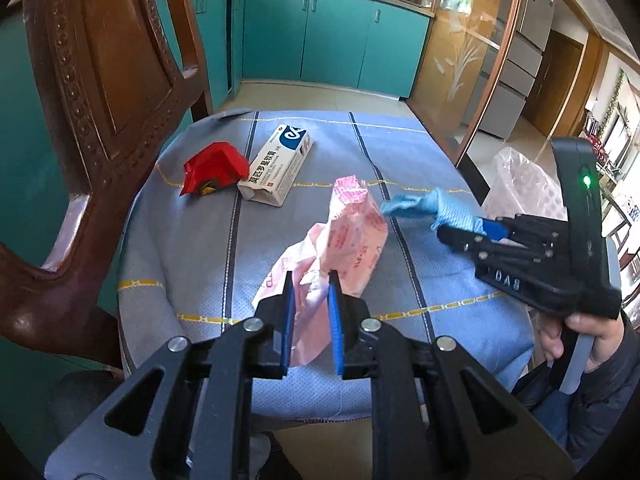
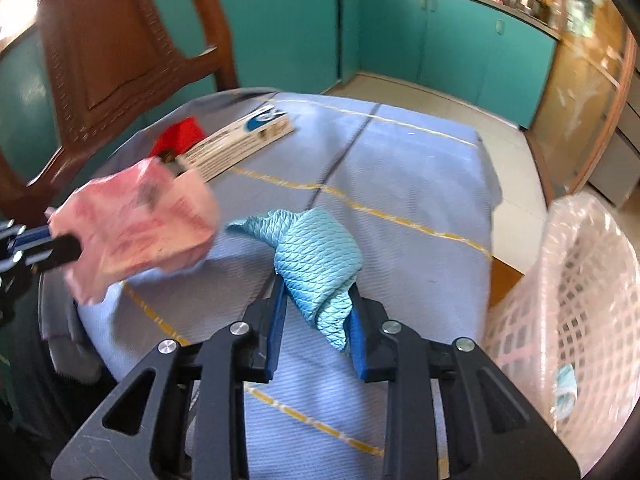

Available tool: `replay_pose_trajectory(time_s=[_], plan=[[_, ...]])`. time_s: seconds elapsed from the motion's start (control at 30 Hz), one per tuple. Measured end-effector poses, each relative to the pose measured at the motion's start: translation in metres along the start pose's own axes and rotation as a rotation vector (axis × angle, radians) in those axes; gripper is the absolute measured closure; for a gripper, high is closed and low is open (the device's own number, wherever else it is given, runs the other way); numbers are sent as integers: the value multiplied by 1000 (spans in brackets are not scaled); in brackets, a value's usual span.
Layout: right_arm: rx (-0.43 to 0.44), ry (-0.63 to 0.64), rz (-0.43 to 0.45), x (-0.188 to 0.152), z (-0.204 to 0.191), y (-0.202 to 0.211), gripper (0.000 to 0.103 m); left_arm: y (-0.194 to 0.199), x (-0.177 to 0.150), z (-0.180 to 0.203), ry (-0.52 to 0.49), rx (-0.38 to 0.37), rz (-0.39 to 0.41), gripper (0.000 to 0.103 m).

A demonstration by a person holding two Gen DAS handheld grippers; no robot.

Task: Collect trash
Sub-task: 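Grasp the blue cloth with the right gripper while the left gripper grasps a pink wrapper, then grasp the pink printed wrapper with the left gripper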

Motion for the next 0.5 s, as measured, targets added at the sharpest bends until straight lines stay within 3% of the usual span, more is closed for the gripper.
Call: replay_pose_trajectory(time_s=[0.27, 0.37, 0.43, 0.5], plan=[[-45, -65, -22, -3, 18, -3, 74, -1, -9, 2, -38, 3, -20, 86], [-48, -77, -23, -4, 21, -2, 74, 1, -11, 7, -66, -13, -20, 74], [-48, -79, -24, -4, 21, -3, 74, 3, -11, 8, -80, -10, -8, 51], [-49, -82, -27, -4, 21, -3, 74, 8, -10, 10, -93, -15, 21, 42]])
Point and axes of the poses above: each gripper's, at about its wrist camera, not at the fingertips, and y roughly against the way its jaws point, z to its right, x to its top, the point moved 9 cm from there along -y, roughly the way its jaws point, and after that the axes turned 5 degrees about y, right-handed, at the moved point
